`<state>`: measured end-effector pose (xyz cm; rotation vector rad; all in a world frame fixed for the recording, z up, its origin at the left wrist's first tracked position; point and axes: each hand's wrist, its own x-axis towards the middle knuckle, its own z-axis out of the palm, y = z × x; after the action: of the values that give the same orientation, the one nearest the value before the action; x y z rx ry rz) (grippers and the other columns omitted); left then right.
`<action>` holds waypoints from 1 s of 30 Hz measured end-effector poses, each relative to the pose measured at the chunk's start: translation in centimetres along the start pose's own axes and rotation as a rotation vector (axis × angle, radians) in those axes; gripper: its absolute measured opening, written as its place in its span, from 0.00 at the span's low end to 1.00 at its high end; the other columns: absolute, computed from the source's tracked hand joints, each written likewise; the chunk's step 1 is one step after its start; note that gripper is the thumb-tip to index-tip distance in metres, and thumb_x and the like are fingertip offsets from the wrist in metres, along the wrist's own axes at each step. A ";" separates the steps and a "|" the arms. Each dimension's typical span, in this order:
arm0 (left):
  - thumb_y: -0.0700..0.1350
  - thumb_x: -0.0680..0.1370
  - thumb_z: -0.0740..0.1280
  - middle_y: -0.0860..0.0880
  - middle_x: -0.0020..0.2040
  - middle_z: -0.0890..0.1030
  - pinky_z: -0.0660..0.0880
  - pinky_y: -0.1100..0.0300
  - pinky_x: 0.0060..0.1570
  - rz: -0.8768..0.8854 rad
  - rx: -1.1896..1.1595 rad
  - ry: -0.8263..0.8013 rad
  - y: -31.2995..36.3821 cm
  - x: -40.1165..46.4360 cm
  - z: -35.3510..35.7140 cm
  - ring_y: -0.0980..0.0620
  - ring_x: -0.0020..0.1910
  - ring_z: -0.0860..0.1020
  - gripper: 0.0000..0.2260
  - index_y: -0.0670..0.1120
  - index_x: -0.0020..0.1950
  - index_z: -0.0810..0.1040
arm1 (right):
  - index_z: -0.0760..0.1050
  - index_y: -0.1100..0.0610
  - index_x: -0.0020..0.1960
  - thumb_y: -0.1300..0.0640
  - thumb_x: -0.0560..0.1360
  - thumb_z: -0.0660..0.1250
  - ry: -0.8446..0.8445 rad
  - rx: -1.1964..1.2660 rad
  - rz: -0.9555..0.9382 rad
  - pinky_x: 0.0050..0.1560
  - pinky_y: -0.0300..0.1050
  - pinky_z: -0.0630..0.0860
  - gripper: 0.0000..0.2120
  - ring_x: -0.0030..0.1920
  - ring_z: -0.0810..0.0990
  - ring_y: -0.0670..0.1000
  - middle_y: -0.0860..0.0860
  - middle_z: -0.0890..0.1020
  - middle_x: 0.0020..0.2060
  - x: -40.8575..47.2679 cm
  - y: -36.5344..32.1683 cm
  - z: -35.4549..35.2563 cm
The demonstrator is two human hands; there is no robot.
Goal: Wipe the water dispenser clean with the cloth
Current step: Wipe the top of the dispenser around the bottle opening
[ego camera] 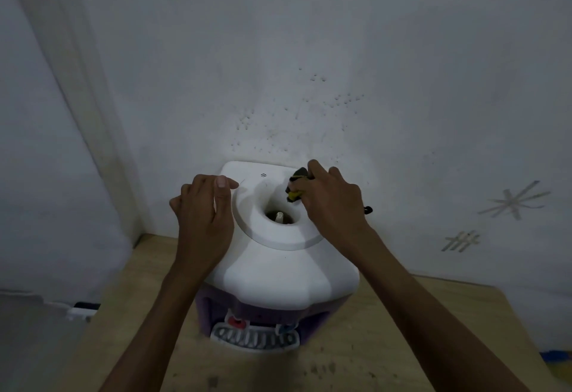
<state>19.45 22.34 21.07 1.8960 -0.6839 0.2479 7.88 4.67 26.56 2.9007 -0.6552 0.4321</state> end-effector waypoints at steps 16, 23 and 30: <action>0.52 0.86 0.48 0.54 0.52 0.79 0.55 0.63 0.57 -0.007 0.003 0.004 0.0 0.2 0.0 0.53 0.54 0.74 0.21 0.51 0.53 0.80 | 0.79 0.50 0.54 0.66 0.76 0.68 -0.020 -0.123 -0.090 0.30 0.44 0.51 0.13 0.41 0.68 0.53 0.48 0.72 0.49 0.8 0.3 -0.5; 0.50 0.86 0.49 0.54 0.50 0.79 0.55 0.63 0.55 -0.013 -0.006 0.000 0.1 0.1 -0.1 0.52 0.52 0.74 0.19 0.49 0.52 0.79 | 0.76 0.52 0.53 0.71 0.70 0.68 -0.027 -0.067 -0.162 0.31 0.45 0.54 0.17 0.43 0.67 0.54 0.51 0.74 0.54 2.3 -1.8 -0.2; 0.52 0.86 0.48 0.54 0.51 0.79 0.55 0.62 0.57 -0.019 -0.014 -0.005 0.1 0.1 -0.1 0.54 0.53 0.73 0.19 0.50 0.52 0.79 | 0.76 0.50 0.52 0.64 0.76 0.69 -0.039 -0.109 -0.160 0.30 0.43 0.53 0.11 0.40 0.69 0.53 0.48 0.72 0.50 1.7 0.5 -0.1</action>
<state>19.52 22.37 21.22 1.8891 -0.6691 0.2259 9.13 3.57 27.22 2.8360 -0.4326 0.3103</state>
